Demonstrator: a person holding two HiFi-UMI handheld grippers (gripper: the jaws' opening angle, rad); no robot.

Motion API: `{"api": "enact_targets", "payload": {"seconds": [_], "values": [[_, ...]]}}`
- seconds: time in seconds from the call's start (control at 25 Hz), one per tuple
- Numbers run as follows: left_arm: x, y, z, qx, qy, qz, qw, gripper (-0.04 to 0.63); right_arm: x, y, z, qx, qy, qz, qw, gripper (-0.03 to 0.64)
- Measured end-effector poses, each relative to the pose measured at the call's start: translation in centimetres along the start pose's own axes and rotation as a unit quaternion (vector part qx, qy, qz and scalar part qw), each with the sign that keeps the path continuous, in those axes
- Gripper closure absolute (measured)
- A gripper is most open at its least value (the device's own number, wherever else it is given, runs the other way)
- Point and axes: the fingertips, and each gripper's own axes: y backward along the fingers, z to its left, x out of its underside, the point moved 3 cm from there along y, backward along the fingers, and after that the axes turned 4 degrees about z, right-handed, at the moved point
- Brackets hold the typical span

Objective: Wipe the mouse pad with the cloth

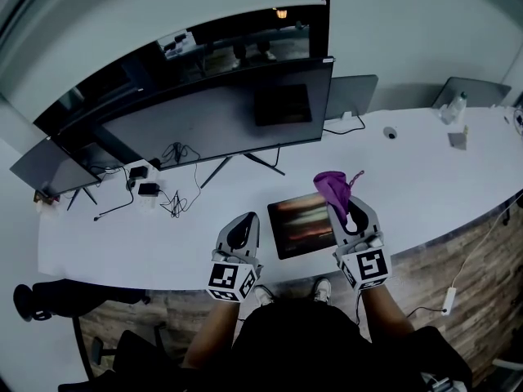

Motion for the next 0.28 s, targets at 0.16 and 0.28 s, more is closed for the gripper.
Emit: {"api": "enact_targets", "payload": {"seconds": [0.16,0.28], "values": [[0.06,0.03,-0.09,0.0,-0.013,0.004,0.9999,0.575,-0.33,-0.16,0.25,-0.008,0.003,-0.004,1.0,0.5],[-0.03,0.04,-0.2,0.0,-0.014,0.003,0.9999,0.574,-0.24,-0.19,0.12,-0.005,0.005,0.0,1.0,0.5]]}}
